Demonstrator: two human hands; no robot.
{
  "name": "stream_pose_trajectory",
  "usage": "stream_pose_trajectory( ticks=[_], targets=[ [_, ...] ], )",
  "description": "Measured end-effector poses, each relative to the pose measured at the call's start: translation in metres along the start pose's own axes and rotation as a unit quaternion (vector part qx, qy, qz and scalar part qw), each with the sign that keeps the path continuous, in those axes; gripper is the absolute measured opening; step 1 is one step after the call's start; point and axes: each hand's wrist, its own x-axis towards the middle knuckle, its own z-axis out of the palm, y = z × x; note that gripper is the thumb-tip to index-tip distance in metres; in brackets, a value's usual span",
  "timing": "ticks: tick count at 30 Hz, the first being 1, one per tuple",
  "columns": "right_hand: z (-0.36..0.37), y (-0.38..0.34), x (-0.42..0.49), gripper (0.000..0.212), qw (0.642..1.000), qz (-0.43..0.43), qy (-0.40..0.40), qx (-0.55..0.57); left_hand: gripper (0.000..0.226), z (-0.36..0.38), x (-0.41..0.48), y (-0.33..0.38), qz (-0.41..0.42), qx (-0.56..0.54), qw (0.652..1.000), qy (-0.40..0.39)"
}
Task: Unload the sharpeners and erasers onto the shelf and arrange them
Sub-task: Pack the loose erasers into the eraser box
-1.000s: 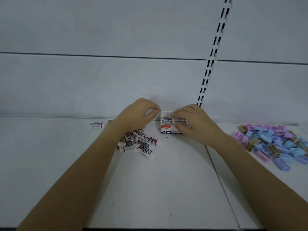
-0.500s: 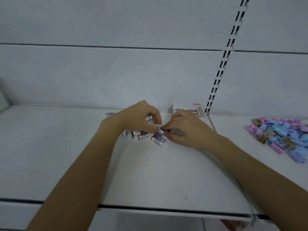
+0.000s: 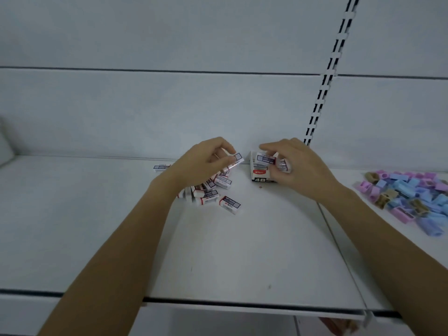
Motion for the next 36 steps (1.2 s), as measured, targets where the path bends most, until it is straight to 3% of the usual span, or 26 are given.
stream_pose_trajectory(
  ticks=[5, 9, 14, 20, 30, 34, 36],
  targets=[
    [-0.009, 0.015, 0.001, 0.034, 0.998, 0.062, 0.000, -0.015, 0.027, 0.015, 0.005, 0.012, 0.016, -0.087, 0.996, 0.021],
    [-0.014, 0.026, 0.000, 0.018, 0.996, 0.087, -0.013, -0.015, 0.021, 0.024, 0.025, 0.021, 0.014, -0.078, 0.995, 0.063],
    [-0.017, 0.037, 0.000, 0.016, 0.995, 0.091, -0.038, -0.025, 0.019, 0.037, 0.048, 0.024, 0.005, -0.051, 0.993, 0.106],
    [-0.018, 0.038, 0.000, 0.017, 0.995, 0.092, -0.043, -0.021, 0.019, 0.053, 0.057, 0.011, -0.018, 0.052, 0.997, 0.050],
    [-0.013, 0.036, 0.002, 0.017, 0.995, 0.055, -0.078, -0.004, 0.015, 0.050, 0.069, 0.003, 0.011, 0.166, 0.985, -0.040],
    [-0.012, 0.039, 0.001, 0.016, 0.995, 0.040, -0.086, -0.011, 0.013, 0.054, 0.069, 0.000, 0.060, 0.194, 0.979, -0.003],
    [-0.014, 0.038, 0.000, 0.014, 0.996, 0.030, -0.086, -0.011, 0.024, 0.056, 0.064, -0.002, 0.082, 0.188, 0.979, 0.000]
  ],
)
